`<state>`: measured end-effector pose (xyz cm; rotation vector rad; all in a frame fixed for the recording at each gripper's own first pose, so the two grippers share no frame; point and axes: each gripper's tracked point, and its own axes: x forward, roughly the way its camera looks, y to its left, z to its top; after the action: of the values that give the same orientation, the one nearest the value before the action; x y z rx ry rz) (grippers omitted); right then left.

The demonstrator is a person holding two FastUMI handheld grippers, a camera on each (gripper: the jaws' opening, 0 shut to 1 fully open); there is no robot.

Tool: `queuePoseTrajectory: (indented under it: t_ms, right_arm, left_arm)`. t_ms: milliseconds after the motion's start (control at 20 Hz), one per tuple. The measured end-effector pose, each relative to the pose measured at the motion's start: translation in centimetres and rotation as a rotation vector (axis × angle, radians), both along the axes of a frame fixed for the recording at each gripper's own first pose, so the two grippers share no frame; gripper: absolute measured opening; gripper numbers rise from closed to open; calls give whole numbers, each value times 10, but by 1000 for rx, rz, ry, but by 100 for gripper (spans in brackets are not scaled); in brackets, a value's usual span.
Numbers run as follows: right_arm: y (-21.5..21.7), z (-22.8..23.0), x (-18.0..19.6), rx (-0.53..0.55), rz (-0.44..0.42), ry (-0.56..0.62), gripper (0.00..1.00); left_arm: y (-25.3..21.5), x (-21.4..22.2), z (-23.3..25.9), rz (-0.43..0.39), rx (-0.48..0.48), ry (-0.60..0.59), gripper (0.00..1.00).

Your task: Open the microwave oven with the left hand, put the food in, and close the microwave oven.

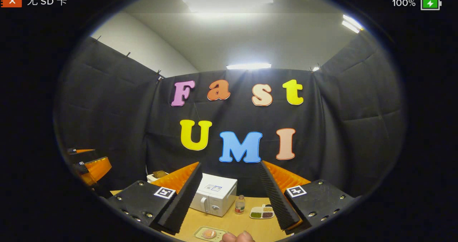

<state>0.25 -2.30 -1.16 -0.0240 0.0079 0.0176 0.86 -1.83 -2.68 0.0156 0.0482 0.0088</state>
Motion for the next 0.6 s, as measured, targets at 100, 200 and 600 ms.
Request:
queuePoseTrajectory:
  t_ms: [100,200,600]
  right_arm:
    - [-14,-1,3,3,6,-8,96]
    - [-25,-8,8,20,21,5,96]
    - [-65,-13,34,22,-18,-18,97]
  left_arm:
    - [-11,8,-7,5,12,1,94]
    - [-26,18,-17,1,28,3,93]
    - [-63,73,-123,-44,103,94,95]
